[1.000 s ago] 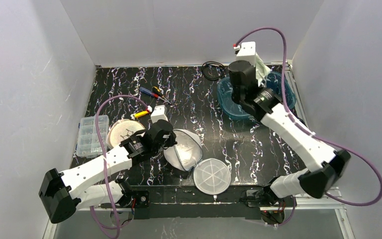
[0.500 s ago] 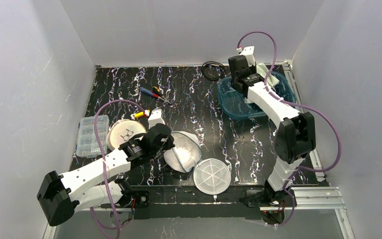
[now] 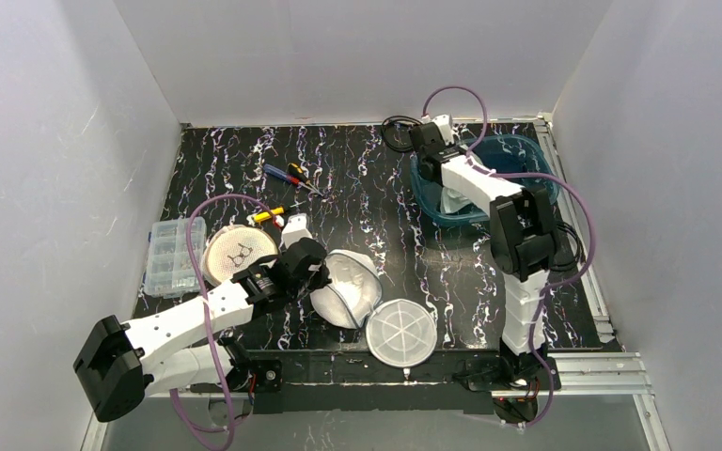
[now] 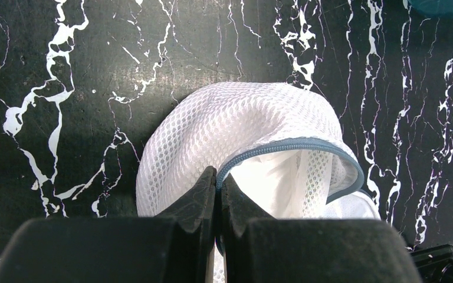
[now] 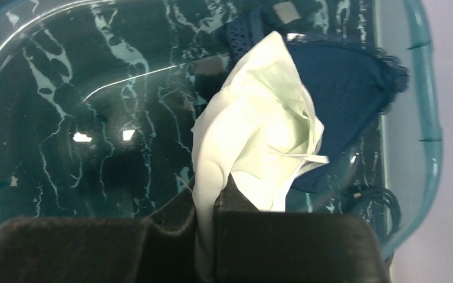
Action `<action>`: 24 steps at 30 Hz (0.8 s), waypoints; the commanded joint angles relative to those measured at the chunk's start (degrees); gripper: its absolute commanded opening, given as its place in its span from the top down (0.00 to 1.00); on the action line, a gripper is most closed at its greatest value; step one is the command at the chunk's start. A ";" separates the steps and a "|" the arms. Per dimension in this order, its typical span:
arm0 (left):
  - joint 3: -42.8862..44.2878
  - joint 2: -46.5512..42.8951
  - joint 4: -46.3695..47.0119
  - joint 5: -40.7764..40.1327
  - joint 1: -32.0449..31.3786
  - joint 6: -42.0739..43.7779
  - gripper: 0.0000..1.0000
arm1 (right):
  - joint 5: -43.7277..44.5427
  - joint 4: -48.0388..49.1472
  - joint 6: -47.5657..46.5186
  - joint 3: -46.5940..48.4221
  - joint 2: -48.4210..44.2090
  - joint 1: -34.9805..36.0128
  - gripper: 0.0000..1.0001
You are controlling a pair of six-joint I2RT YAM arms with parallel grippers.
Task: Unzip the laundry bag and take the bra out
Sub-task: Place the bra in the bin.
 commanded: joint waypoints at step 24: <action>1.04 -2.68 -4.11 0.54 0.29 -0.87 1.00 | -14.50 -0.22 7.72 4.50 -15.52 5.03 0.03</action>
